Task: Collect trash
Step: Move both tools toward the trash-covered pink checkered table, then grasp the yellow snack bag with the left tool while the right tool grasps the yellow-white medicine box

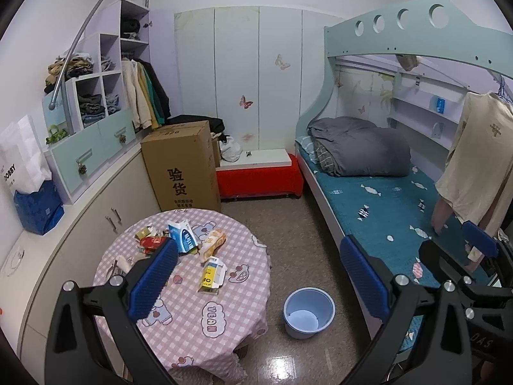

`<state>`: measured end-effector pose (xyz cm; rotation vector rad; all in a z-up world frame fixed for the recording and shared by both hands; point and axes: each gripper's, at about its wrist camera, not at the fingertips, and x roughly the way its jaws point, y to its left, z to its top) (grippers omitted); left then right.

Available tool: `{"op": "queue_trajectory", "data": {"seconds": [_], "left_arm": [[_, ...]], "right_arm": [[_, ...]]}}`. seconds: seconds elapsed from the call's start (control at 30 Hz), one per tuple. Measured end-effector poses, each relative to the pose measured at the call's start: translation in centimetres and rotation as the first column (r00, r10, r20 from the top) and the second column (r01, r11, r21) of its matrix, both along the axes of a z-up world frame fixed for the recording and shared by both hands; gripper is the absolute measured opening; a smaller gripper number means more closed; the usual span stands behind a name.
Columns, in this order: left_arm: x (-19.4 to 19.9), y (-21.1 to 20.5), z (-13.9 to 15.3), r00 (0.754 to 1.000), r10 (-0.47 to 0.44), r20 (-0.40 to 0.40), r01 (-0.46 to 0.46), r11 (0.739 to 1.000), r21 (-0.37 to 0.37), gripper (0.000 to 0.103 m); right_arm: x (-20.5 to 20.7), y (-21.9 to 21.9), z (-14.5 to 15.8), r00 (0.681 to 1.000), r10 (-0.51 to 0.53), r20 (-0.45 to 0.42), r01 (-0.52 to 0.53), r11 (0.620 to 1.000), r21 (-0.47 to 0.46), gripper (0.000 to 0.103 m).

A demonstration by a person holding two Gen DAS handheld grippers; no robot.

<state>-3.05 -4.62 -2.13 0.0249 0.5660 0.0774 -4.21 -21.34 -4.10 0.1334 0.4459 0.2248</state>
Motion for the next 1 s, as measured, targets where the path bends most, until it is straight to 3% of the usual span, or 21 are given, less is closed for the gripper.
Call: {"op": "queue_trajectory", "data": {"seconds": [0.3, 0.7, 1.0], "left_arm": [[1.2, 3.1, -0.9, 0.999, 0.015, -0.033, -0.015, 1.000, -0.005, 0.099], [5.0, 13.0, -2.8, 0.994, 0.045, -0.098, -0.048, 0.998, -0.033, 0.099], [9.2, 22.5, -6.7, 0.980, 0.030, -0.195, -0.053, 0.992, -0.115, 0.099]], "right_arm": [[1.4, 3.4, -0.7, 1.000, 0.019, -0.025, -0.020, 1.000, -0.022, 0.098], [6.0, 12.1, -2.3, 0.992, 0.055, -0.111, -0.058, 0.998, -0.022, 0.098], [10.8, 19.5, -5.9, 0.974, 0.066, -0.217, -0.076, 0.996, -0.039, 0.098]]}}
